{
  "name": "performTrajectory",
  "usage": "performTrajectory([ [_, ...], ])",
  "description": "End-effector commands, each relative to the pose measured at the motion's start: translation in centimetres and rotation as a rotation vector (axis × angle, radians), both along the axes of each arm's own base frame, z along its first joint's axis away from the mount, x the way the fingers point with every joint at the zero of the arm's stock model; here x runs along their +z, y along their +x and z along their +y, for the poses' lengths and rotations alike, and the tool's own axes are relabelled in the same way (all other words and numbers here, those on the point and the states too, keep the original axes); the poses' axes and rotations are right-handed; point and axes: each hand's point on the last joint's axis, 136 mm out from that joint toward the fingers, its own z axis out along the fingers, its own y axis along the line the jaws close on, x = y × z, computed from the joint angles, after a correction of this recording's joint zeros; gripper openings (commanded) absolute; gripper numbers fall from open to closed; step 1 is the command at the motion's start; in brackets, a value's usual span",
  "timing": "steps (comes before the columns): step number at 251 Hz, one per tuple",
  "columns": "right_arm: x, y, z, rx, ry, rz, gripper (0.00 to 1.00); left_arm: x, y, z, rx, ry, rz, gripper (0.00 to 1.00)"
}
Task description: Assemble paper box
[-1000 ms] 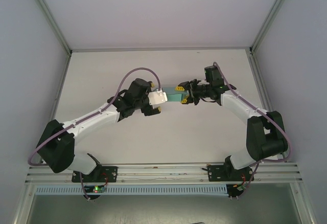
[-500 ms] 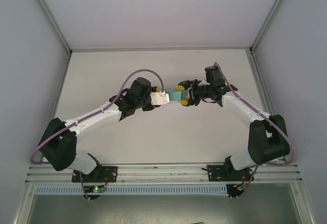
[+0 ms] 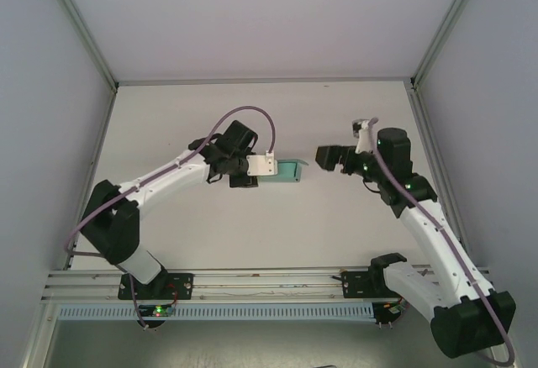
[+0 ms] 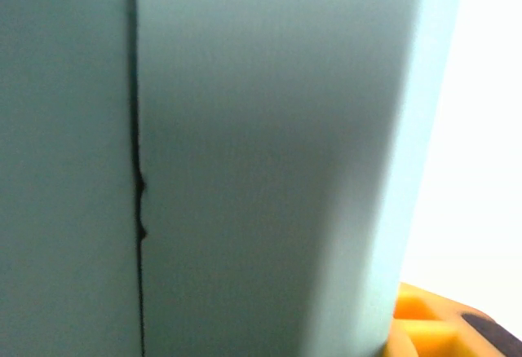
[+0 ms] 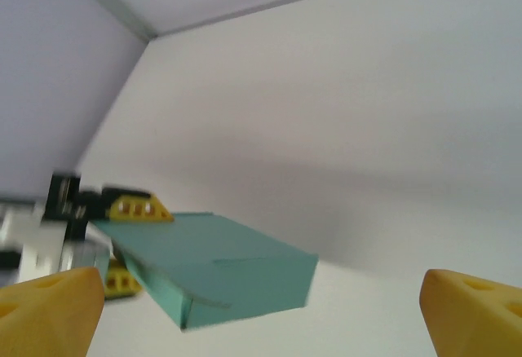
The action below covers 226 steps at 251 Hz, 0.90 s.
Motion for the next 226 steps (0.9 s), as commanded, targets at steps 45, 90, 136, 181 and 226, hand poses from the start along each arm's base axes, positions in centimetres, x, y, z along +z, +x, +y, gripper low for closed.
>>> performTrajectory([
  [45,-2.5,0.1,4.3,0.406,-0.184,-0.173,0.92,-1.9,-3.1,1.1,-0.014,0.077,0.293,0.36],
  [90,-6.3,0.6,6.7,0.508,-0.301,-0.053,0.8,-3.0,-3.0,1.3,-0.009,0.118,0.355,0.36],
  [136,-9.0,0.9,7.6,0.518,-0.39,0.057,0.57,-3.6,-1.6,1.1,0.067,0.148,0.381,0.37],
  [181,-10.2,0.8,7.3,0.49,-0.435,0.079,0.37,-4.0,-1.6,1.3,0.075,0.165,0.392,0.37],
  [226,-9.8,1.6,7.1,0.406,-0.462,0.091,0.09,-3.2,-0.9,1.0,0.114,0.148,0.373,0.37],
])
